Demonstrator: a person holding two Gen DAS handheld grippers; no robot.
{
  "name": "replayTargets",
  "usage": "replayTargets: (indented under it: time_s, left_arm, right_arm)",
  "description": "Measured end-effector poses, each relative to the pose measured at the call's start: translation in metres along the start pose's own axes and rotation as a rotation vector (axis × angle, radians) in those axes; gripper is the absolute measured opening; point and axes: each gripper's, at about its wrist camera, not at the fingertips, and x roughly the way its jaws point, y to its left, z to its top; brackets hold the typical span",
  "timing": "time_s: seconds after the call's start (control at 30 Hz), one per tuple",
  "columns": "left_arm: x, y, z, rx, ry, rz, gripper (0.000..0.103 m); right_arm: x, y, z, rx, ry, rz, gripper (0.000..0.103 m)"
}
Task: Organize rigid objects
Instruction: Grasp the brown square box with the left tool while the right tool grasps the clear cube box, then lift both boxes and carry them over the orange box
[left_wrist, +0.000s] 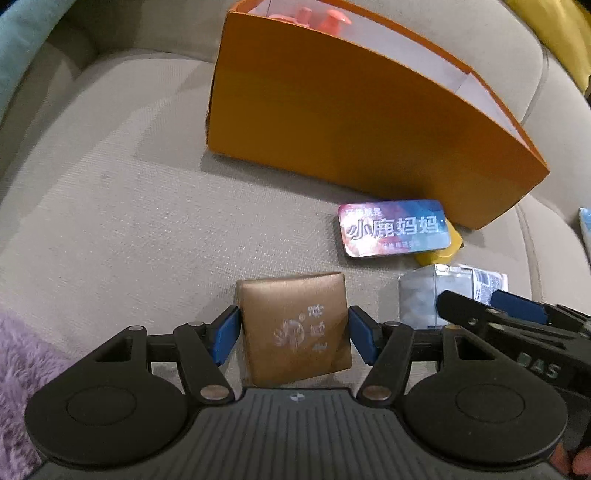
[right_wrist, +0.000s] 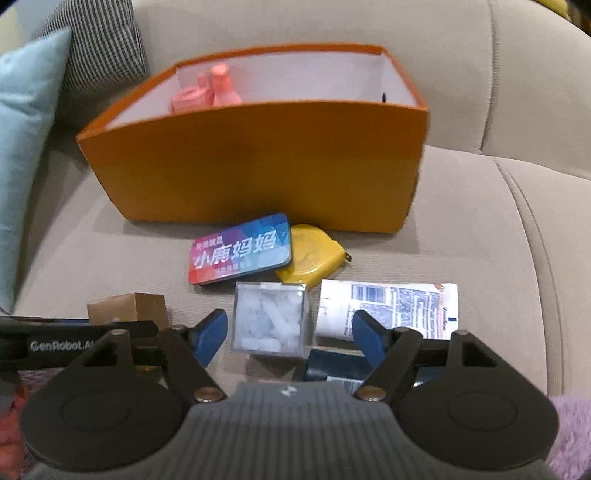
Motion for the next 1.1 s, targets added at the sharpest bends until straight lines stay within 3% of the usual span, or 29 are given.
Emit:
replayTargets:
  time_s: [0.37,0.5,0.63,1.1]
  left_arm:
    - [-0.001,0.0,0.0,-0.046,0.035,0.043,0.078]
    - [0.0,-0.007,-0.002,-0.024,0.041,0.086,0.075]
    - [0.002,-0.008,-0.004,-0.033,0.02,0.077,0.07]
    - [-0.036,0.004,0.006,-0.021,-0.05,-0.022,0.069]
  right_arm:
    - [0.016,0.011,0.006,-0.015,0.05,0.01,0.049]
    - [0.017,0.01,0.006,-0.011,0.048,0.016,0.049]
    - [0.018,0.007,0.006,0.006,0.05,0.033,0.049]
    - [-0.013,0.001,0.009,0.034,-0.02,0.137,0.049]
